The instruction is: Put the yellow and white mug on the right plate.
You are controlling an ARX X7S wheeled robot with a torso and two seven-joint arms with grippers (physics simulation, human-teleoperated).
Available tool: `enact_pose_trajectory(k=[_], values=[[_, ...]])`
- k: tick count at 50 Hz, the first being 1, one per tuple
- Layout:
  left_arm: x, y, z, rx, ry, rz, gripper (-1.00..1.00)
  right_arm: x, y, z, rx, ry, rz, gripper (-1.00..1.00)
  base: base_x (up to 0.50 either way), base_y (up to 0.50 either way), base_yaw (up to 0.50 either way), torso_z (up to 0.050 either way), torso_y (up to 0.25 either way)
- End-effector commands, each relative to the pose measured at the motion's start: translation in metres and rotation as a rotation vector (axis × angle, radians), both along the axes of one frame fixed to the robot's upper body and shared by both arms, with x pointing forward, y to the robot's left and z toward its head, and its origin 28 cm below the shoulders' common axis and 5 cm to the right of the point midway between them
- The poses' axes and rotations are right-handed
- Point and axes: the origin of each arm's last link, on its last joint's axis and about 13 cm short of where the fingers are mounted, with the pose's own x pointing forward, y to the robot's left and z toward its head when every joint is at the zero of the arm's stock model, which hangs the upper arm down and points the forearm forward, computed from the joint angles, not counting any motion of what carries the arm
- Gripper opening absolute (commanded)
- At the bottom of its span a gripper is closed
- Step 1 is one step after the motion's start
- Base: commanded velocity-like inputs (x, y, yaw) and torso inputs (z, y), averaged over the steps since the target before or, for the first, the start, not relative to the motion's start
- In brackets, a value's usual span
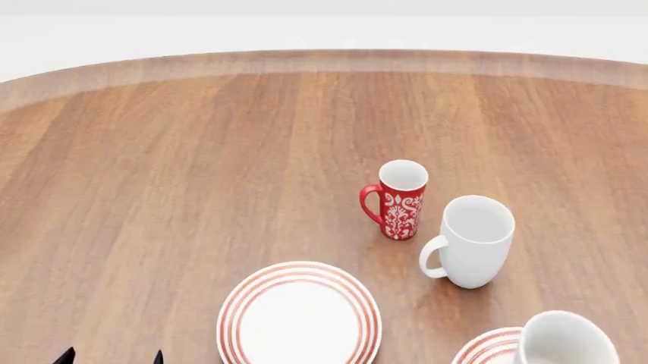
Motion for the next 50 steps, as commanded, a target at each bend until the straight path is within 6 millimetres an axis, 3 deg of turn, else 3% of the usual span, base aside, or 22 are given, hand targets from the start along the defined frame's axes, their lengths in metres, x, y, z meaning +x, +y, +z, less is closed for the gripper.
enact_pose_trajectory(k=[1, 23, 50], values=[[0.000, 0.000, 0.000, 0.000, 0.001, 0.000, 1.00, -0.002, -0.004, -0.006, 0.013, 0.007, -0.033, -1.00, 0.00, 0.00, 0.00, 0.000, 0.000], [0.000, 0.000, -0.001, 0.001, -0.002, -0.004, 1.00, -0.011, -0.012, -0.023, 0.034, 0.051, -0.102, -1.00, 0.00, 0.00, 0.00, 0.000, 0.000], [0.000, 0.000, 0.000, 0.002, -0.002, -0.006, 1.00, 0.003, -0.009, -0.042, -0.009, 0.140, -0.139, -1.00, 0.00, 0.00, 0.00, 0.000, 0.000]])
